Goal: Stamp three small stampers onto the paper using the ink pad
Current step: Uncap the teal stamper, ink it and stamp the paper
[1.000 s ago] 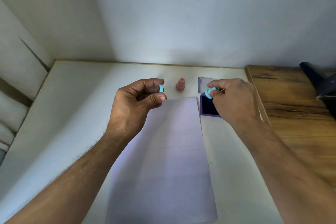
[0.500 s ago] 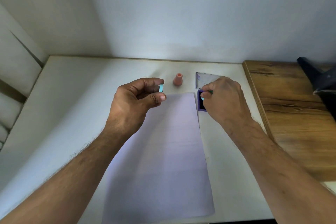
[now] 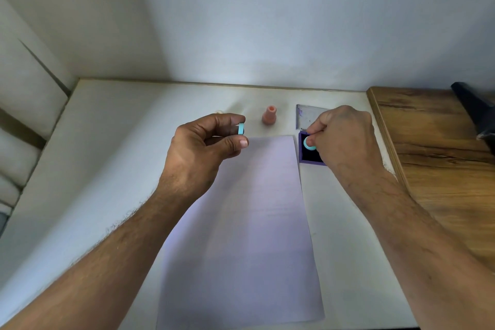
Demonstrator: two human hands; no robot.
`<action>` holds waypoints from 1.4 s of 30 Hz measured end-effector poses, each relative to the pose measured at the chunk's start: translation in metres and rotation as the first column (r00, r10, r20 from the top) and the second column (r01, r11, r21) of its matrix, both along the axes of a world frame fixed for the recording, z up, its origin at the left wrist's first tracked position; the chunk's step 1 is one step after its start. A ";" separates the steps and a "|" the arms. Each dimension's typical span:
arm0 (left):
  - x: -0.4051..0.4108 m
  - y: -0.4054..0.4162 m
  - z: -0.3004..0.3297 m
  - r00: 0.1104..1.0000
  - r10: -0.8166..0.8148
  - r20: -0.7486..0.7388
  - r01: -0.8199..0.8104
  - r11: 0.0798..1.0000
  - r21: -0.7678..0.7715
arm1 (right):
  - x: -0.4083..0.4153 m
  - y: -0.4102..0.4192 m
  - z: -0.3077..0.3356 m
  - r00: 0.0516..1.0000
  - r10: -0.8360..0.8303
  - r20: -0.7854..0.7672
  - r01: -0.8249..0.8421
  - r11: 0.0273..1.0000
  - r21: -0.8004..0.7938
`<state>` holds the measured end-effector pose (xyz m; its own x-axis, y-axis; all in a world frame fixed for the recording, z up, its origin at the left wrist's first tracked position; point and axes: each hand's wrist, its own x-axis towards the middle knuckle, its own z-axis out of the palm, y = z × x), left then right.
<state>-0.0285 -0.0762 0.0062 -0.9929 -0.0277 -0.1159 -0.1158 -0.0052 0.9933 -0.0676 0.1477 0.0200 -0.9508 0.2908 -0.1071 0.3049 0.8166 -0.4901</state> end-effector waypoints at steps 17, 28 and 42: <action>0.004 0.002 -0.006 1.000 -0.027 0.015 0.028 0.997 -0.067 | -0.006 0.002 0.016 0.974 0.001 0.228 0.010 0.999 -0.048; 0.005 0.000 -0.006 0.999 -0.037 0.017 0.038 0.992 -0.119 | -0.015 0.000 0.022 0.928 0.001 0.372 0.035 0.995 -0.090; 0.006 0.004 -0.011 0.998 -0.050 0.026 0.052 0.993 -0.104 | -0.008 0.008 0.023 0.949 0.037 0.314 0.008 0.990 -0.143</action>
<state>-0.0221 -0.0724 -0.0043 -0.9903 0.0096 -0.1385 -0.1367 0.1047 0.9851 -0.0758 0.1561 0.0432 -0.8659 0.2375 -0.4403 0.4508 0.7520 -0.4809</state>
